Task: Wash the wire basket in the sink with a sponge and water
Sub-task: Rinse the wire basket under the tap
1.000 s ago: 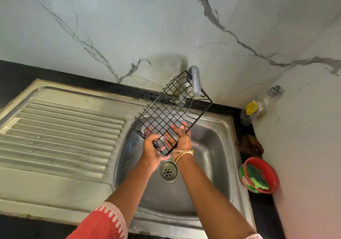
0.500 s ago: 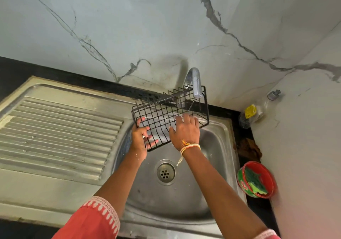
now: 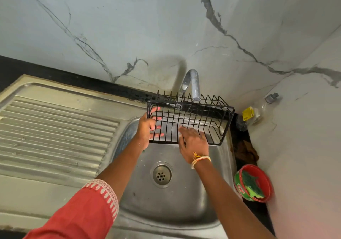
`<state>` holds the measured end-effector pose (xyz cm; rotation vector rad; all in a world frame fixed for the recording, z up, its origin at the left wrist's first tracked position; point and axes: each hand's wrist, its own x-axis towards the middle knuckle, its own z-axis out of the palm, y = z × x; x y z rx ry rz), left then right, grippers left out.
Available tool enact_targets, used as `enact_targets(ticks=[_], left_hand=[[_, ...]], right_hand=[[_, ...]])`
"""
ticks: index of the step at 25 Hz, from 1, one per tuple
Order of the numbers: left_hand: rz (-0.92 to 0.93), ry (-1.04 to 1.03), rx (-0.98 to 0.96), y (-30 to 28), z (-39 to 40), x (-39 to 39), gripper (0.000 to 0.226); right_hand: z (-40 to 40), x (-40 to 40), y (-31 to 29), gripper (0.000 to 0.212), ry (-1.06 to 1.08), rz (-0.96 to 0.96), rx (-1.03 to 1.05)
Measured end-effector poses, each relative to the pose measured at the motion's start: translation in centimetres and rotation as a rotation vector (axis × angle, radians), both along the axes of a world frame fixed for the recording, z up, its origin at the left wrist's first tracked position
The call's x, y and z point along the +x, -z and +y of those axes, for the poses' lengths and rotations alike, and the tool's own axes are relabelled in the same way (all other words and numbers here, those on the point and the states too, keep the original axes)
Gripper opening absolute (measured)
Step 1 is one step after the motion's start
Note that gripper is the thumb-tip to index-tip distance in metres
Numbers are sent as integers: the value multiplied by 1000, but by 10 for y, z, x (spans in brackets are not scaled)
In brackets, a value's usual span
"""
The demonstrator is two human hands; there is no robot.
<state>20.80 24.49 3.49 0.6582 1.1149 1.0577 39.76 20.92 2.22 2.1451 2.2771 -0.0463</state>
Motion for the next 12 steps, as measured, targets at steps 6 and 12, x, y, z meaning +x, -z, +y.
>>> enact_targets(ticks=[6, 12], left_hand=[[0, 0, 86, -10, 5, 25, 83], [87, -17, 42, -3, 12, -7, 87]], right_hand=[[7, -67, 2, 44, -265, 252, -91], [3, 17, 12, 50, 279, 132, 5]])
